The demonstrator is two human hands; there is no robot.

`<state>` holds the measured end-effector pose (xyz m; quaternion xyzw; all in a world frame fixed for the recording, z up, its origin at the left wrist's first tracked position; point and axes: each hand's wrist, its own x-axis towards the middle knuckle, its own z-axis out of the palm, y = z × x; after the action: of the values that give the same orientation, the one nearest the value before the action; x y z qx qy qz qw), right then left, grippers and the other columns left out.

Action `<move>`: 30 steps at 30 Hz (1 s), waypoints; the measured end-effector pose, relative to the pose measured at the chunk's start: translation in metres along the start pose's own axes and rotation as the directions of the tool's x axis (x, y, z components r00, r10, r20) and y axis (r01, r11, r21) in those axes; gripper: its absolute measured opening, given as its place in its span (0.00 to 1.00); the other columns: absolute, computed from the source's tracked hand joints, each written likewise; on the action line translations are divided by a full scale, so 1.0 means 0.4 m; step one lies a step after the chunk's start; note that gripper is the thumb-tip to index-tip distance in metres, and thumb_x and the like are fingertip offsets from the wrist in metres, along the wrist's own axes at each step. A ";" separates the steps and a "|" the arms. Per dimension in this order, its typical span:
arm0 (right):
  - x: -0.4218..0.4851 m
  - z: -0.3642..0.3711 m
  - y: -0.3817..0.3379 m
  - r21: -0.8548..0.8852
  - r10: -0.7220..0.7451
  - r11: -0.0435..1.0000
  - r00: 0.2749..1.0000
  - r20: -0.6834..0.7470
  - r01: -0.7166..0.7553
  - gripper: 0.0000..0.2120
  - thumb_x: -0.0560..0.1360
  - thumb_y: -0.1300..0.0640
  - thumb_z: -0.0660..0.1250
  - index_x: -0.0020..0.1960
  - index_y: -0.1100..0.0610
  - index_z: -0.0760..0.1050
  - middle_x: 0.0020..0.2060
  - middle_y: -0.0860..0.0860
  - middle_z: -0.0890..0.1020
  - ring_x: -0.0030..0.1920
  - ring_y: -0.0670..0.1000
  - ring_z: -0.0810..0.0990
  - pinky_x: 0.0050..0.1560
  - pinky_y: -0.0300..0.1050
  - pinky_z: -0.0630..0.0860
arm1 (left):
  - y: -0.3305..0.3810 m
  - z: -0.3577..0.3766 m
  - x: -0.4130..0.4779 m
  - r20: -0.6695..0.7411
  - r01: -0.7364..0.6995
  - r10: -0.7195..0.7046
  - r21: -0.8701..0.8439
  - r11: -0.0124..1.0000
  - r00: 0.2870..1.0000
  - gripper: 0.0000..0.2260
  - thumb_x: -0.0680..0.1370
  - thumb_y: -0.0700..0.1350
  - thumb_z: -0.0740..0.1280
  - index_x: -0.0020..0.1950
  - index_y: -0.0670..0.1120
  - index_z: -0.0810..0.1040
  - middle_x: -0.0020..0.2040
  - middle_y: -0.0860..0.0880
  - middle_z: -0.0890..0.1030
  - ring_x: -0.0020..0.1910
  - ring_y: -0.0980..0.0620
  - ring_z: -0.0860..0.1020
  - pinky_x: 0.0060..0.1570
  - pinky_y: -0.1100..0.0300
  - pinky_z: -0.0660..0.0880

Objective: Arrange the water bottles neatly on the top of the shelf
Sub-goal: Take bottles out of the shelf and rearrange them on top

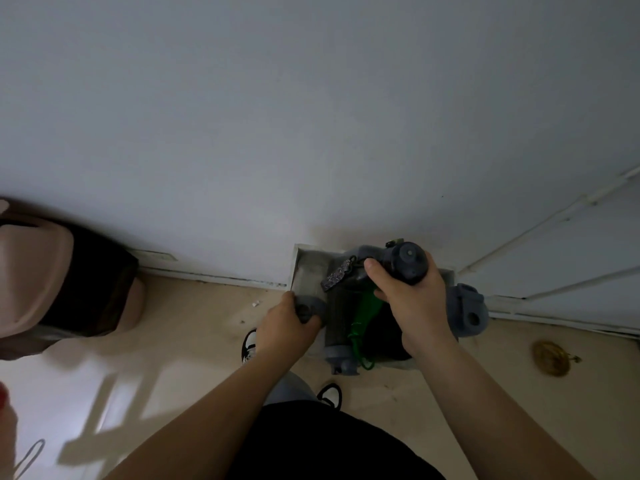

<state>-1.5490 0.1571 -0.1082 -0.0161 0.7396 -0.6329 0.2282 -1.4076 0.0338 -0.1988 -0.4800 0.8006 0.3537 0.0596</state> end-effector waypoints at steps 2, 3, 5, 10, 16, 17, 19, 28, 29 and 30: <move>0.008 0.006 -0.004 0.007 0.005 1.000 1.000 0.012 -0.005 0.21 0.68 0.56 0.83 0.55 0.42 0.79 0.54 0.46 0.86 0.56 0.52 0.85 0.60 0.60 0.83 | 0.019 -0.031 0.008 -0.012 -0.049 0.049 0.008 0.999 0.999 0.18 0.70 0.61 0.65 0.53 0.51 0.74 0.44 0.50 0.83 0.43 0.45 0.82 0.44 0.50 0.82; 0.014 0.009 -0.005 0.011 0.006 1.000 1.000 0.018 -0.007 0.21 0.68 0.56 0.83 0.54 0.42 0.79 0.54 0.46 0.86 0.57 0.52 0.85 0.60 0.61 0.82 | 0.027 -0.043 0.016 -0.019 -0.070 0.070 -0.001 0.998 0.997 0.17 0.69 0.62 0.64 0.50 0.52 0.74 0.42 0.50 0.82 0.40 0.46 0.81 0.42 0.49 0.82; 0.025 0.015 -0.007 0.022 0.015 1.000 1.000 0.024 -0.015 0.21 0.67 0.57 0.83 0.54 0.42 0.78 0.55 0.47 0.85 0.57 0.53 0.84 0.61 0.61 0.82 | 0.050 -0.072 0.028 -0.038 -0.092 0.092 0.012 0.996 0.995 0.14 0.70 0.62 0.64 0.46 0.53 0.74 0.40 0.50 0.82 0.39 0.47 0.81 0.42 0.50 0.82; 0.054 0.022 0.000 0.034 0.011 0.999 0.999 0.053 -0.013 0.21 0.66 0.56 0.83 0.53 0.42 0.79 0.55 0.48 0.85 0.57 0.54 0.84 0.60 0.61 0.83 | 0.084 -0.105 0.039 -0.069 -0.133 0.143 0.133 0.982 0.987 0.17 0.70 0.62 0.65 0.50 0.50 0.78 0.45 0.48 0.84 0.45 0.44 0.81 0.45 0.52 0.81; 0.089 0.041 -0.005 0.002 0.012 1.000 0.992 0.123 -0.013 0.21 0.66 0.56 0.83 0.54 0.45 0.80 0.55 0.50 0.85 0.57 0.55 0.85 0.60 0.62 0.83 | 0.070 -0.089 0.031 -0.082 -0.107 0.118 0.132 0.985 0.990 0.19 0.68 0.62 0.67 0.49 0.50 0.81 0.43 0.48 0.84 0.45 0.45 0.82 0.42 0.55 0.79; 0.095 0.050 -0.010 -0.012 0.007 1.000 0.991 0.137 -0.005 0.20 0.67 0.57 0.83 0.53 0.44 0.79 0.54 0.50 0.85 0.56 0.55 0.85 0.60 0.63 0.83 | 0.067 -0.088 0.035 -0.091 -0.098 0.108 0.106 0.989 0.990 0.20 0.68 0.62 0.67 0.50 0.50 0.81 0.44 0.48 0.85 0.46 0.45 0.82 0.43 0.54 0.80; 0.107 0.074 -0.024 -0.042 -0.008 0.999 0.986 0.165 0.015 0.19 0.68 0.58 0.83 0.52 0.44 0.79 0.53 0.49 0.85 0.56 0.55 0.85 0.59 0.63 0.83 | 0.065 -0.091 0.047 -0.074 -0.084 0.087 0.040 0.996 0.993 0.21 0.67 0.65 0.68 0.50 0.51 0.80 0.43 0.50 0.84 0.44 0.46 0.82 0.45 0.52 0.82; 0.154 0.222 -0.072 -0.175 -0.016 0.983 0.971 0.238 0.059 0.18 0.68 0.53 0.82 0.51 0.41 0.77 0.51 0.47 0.85 0.53 0.54 0.85 0.56 0.61 0.84 | 0.045 -0.107 0.084 0.014 -0.002 0.003 -0.067 0.998 1.000 0.31 0.62 0.73 0.72 0.57 0.55 0.78 0.45 0.54 0.83 0.43 0.54 0.81 0.43 0.57 0.80; 0.159 0.238 -0.081 -0.187 -0.011 0.981 0.971 0.240 0.057 0.17 0.68 0.53 0.81 0.51 0.41 0.77 0.51 0.46 0.84 0.53 0.54 0.85 0.56 0.61 0.84 | 0.043 -0.110 0.091 0.019 -0.011 0.012 -0.054 0.998 1.000 0.32 0.62 0.73 0.73 0.57 0.54 0.78 0.44 0.54 0.83 0.43 0.54 0.81 0.43 0.57 0.80; 0.165 0.250 -0.089 -0.189 0.001 0.981 0.971 0.239 0.045 0.17 0.68 0.52 0.81 0.51 0.41 0.77 0.50 0.45 0.84 0.53 0.53 0.85 0.55 0.61 0.84 | 0.041 -0.114 0.095 0.036 -0.019 0.021 -0.047 0.999 0.999 0.32 0.62 0.73 0.73 0.57 0.54 0.78 0.43 0.54 0.81 0.44 0.53 0.80 0.43 0.57 0.79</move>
<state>-1.5816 0.0364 -0.1050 -0.1222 0.7644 -0.5543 0.3057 -1.4299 -0.0173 -0.1731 -0.4668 0.7955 0.3817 0.0595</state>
